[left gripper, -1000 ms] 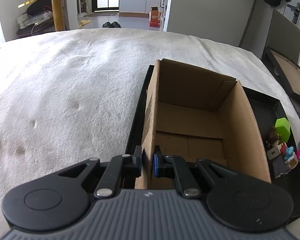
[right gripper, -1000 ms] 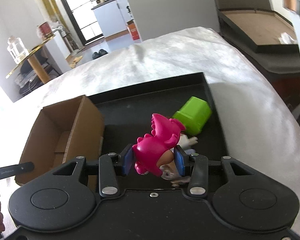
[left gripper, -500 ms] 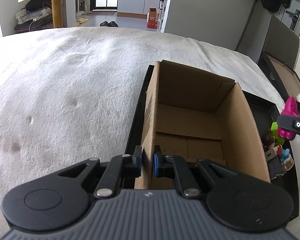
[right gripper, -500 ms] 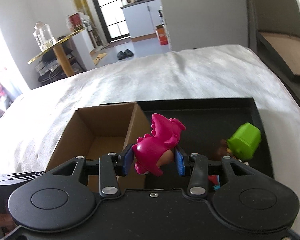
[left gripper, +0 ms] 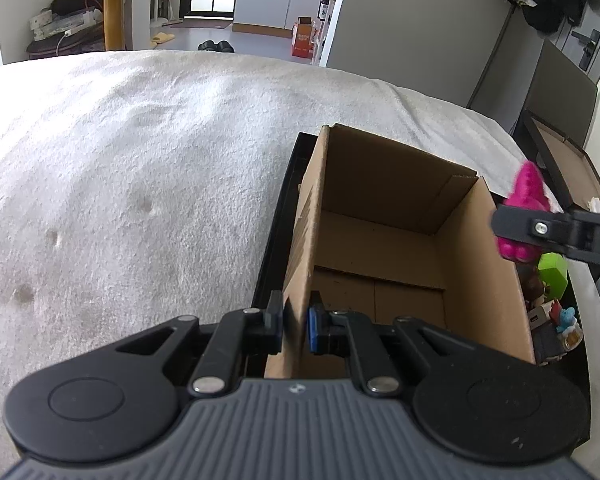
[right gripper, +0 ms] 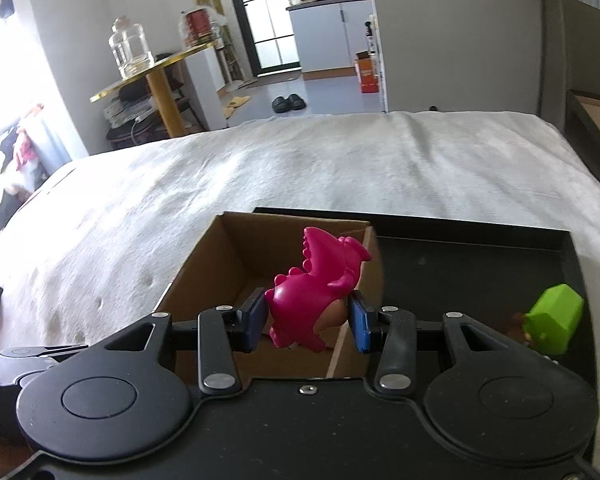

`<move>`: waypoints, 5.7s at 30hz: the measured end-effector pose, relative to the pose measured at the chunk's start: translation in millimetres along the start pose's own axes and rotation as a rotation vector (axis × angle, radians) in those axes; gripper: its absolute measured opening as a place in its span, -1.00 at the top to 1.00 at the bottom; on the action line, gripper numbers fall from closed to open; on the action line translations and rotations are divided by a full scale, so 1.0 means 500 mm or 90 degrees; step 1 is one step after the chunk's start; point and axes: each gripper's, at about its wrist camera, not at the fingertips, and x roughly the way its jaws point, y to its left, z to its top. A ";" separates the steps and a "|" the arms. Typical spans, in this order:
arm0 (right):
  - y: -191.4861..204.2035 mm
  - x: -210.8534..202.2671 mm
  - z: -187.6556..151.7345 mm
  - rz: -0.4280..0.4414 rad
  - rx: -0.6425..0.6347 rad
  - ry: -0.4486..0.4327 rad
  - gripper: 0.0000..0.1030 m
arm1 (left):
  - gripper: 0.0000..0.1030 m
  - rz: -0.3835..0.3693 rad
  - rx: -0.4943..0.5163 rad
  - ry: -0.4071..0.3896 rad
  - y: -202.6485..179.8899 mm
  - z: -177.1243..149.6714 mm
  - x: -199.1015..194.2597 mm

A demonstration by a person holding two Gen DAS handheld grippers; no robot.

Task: Organize rigid objects
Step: 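Carry the pink figure into the box and open the right gripper, then lower the right gripper onto the figure holding a brown mug, then grasp and lift the mug figure toward the box with the right gripper, then release the mug figure into the box while the left gripper clamps the box wall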

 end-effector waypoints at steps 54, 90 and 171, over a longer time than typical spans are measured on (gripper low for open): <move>-0.302 -0.095 -0.137 -0.113 0.152 0.031 -0.29 | -0.70 0.151 0.117 0.008 -0.144 0.035 -0.025; -0.293 -0.062 -0.150 -0.085 0.075 0.056 0.27 | -0.73 0.187 0.120 0.020 -0.156 0.037 -0.006; -0.086 -0.035 -0.048 -0.063 -0.013 0.007 -0.01 | 0.79 0.076 0.053 -0.008 -0.053 0.010 -0.025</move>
